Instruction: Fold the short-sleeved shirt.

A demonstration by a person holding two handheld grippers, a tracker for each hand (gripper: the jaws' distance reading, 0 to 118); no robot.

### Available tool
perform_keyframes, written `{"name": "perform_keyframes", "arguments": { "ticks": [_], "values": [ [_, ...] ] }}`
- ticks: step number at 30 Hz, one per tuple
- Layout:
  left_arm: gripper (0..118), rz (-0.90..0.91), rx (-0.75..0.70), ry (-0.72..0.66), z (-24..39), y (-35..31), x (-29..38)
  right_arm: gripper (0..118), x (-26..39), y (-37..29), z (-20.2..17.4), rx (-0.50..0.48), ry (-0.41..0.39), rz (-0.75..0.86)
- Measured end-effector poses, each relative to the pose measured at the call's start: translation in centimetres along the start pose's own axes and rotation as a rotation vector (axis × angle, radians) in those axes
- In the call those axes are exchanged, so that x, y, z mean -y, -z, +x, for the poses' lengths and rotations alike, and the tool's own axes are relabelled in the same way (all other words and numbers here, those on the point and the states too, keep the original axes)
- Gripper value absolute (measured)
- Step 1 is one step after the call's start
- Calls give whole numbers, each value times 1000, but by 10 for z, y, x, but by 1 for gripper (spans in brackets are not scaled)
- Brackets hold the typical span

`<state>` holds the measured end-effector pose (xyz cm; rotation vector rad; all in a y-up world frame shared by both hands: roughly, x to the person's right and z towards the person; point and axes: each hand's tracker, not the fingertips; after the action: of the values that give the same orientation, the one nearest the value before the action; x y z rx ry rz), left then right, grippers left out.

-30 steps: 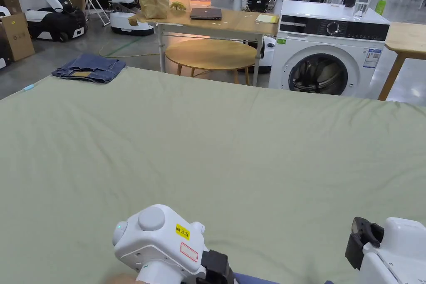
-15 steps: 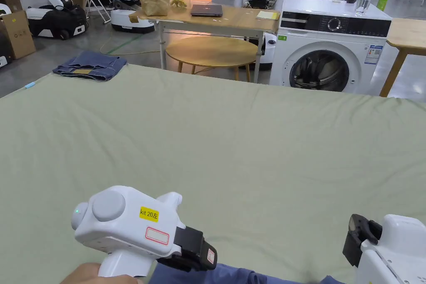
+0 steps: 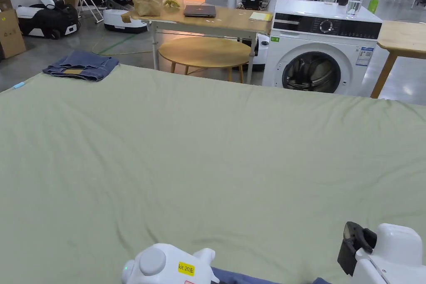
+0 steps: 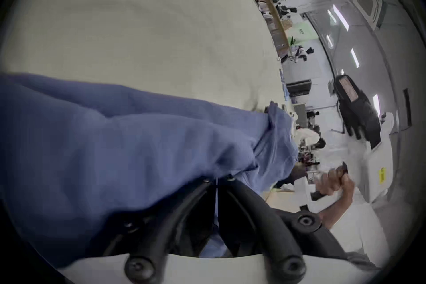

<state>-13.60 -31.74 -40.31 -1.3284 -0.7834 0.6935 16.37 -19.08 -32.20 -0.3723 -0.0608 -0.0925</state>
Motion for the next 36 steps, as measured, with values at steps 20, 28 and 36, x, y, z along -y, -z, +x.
{"name": "perform_keyframes", "arguments": {
  "ticks": [20,28,36],
  "values": [
    [0,296,-184,93,11,-165,-3,0,-14,-6,-2,-10,-17,68],
    [65,282,-153,10,-43,-197,6,0,-18,-7,-10,-34,-6,114],
    [71,217,79,3,-88,-148,12,0,-15,-7,-18,-39,-37,111]
  ]
}}
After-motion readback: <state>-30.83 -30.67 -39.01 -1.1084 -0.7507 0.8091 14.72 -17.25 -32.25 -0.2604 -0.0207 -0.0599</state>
